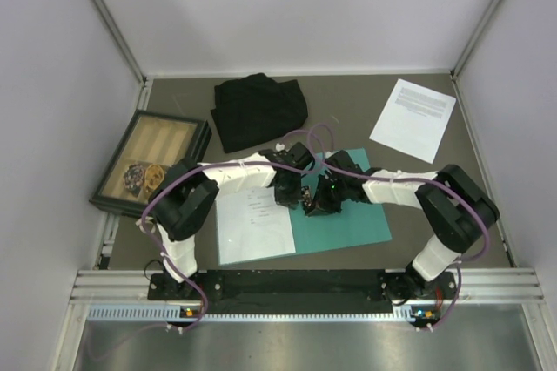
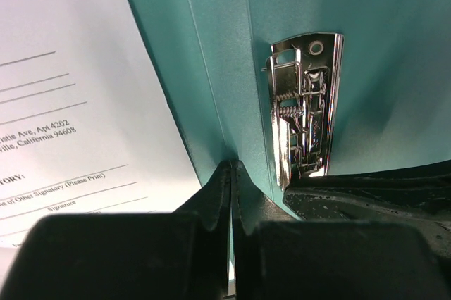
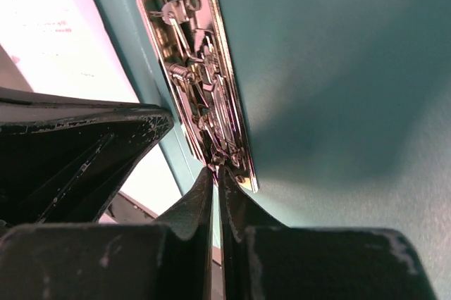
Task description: Put the files into the folder
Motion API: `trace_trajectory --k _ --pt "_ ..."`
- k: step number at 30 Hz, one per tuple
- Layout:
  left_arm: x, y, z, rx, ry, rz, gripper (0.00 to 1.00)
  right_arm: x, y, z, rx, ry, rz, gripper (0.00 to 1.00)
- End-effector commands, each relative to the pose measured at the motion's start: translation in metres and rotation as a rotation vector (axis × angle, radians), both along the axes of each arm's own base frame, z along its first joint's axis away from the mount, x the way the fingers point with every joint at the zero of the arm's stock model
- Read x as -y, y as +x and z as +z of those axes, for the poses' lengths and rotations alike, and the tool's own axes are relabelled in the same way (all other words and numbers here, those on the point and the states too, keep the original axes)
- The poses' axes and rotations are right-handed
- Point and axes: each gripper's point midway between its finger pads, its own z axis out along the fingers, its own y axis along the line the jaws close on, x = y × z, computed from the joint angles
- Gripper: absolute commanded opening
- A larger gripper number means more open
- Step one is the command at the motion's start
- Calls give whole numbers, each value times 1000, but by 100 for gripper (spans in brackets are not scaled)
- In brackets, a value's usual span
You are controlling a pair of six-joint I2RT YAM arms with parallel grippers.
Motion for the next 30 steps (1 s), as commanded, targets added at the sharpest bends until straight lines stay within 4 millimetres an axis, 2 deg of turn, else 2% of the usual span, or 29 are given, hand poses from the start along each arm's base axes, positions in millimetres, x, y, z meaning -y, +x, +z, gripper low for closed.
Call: trace_trajectory --k 1,5,10,16,19,22,25,30 --pt "-54 -31 -53 -126 241 -25 0 91 -41 -85 -116 -444 -40 0" --pt "-54 -30 -53 -122 235 -31 0 66 -20 -47 -67 -249 -56 0" --pt "-54 -31 -55 -129 243 -40 0 53 -12 -29 -92 -73 -82 0" --pt "-55 -31 -57 -133 251 -46 0 38 -4 -11 -83 39 -81 0" --pt "-55 -31 -57 -132 252 -47 0 36 3 6 -56 35 -75 0" --pt "-54 -31 -57 -127 252 -45 0 47 10 16 -17 -58 -66 0" --pt "-55 -31 -57 -130 252 -45 0 67 12 5 9 -200 -51 0" --pt "-55 -31 -58 -132 254 -52 0 111 -7 -42 -46 -431 -78 0"
